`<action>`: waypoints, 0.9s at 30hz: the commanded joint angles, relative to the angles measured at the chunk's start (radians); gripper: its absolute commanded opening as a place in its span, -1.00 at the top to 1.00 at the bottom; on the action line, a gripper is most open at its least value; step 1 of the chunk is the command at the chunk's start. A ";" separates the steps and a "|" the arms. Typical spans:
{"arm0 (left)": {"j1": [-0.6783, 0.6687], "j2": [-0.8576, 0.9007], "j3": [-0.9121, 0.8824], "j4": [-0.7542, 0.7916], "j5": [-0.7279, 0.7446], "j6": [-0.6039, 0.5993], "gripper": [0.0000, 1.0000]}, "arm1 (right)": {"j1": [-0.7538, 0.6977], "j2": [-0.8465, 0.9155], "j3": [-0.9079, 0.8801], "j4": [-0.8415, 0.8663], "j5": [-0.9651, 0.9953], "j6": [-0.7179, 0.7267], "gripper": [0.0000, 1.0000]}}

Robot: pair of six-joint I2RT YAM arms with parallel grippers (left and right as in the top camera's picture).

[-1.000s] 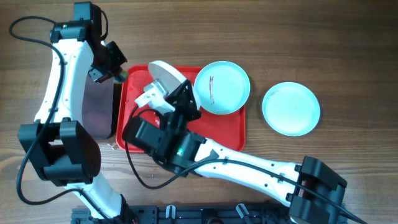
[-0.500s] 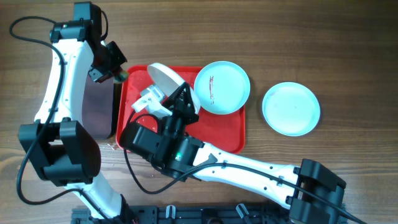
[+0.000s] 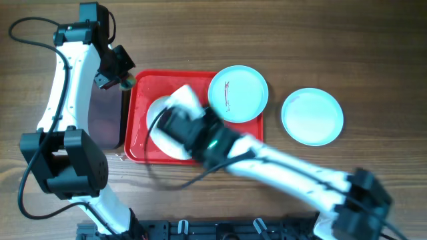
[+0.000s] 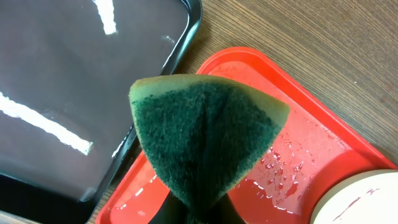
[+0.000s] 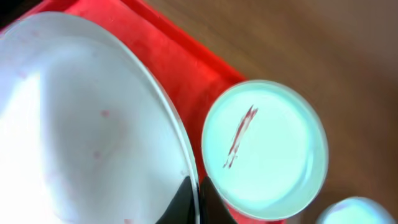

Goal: Clean dirty plates on tray and stack at the side
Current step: 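Lift the white plate with the right gripper and carry it right, then lower the white plate onto the teal plate right of tray, release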

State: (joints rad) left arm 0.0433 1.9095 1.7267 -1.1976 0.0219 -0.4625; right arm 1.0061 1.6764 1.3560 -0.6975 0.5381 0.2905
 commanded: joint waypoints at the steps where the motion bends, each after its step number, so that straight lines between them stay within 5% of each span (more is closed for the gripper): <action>1: 0.002 -0.011 -0.006 0.000 -0.020 -0.013 0.92 | -0.195 -0.135 0.005 -0.030 -0.337 0.084 0.91; 7: 0.002 -0.011 -0.006 0.000 -0.020 -0.013 0.92 | -0.595 -0.202 0.005 -0.077 -0.667 0.087 0.91; 18: 0.002 -0.011 -0.006 0.000 -0.020 -0.013 0.92 | -1.220 -0.194 -0.164 -0.190 -0.719 0.086 0.91; 27: 0.002 -0.011 -0.006 0.003 -0.020 -0.013 0.92 | -1.411 -0.195 -0.431 -0.074 -0.719 0.076 0.91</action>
State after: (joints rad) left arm 0.0433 1.9095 1.7252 -1.1973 0.0189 -0.4625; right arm -0.3943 1.4918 0.9962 -0.8165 -0.1497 0.3660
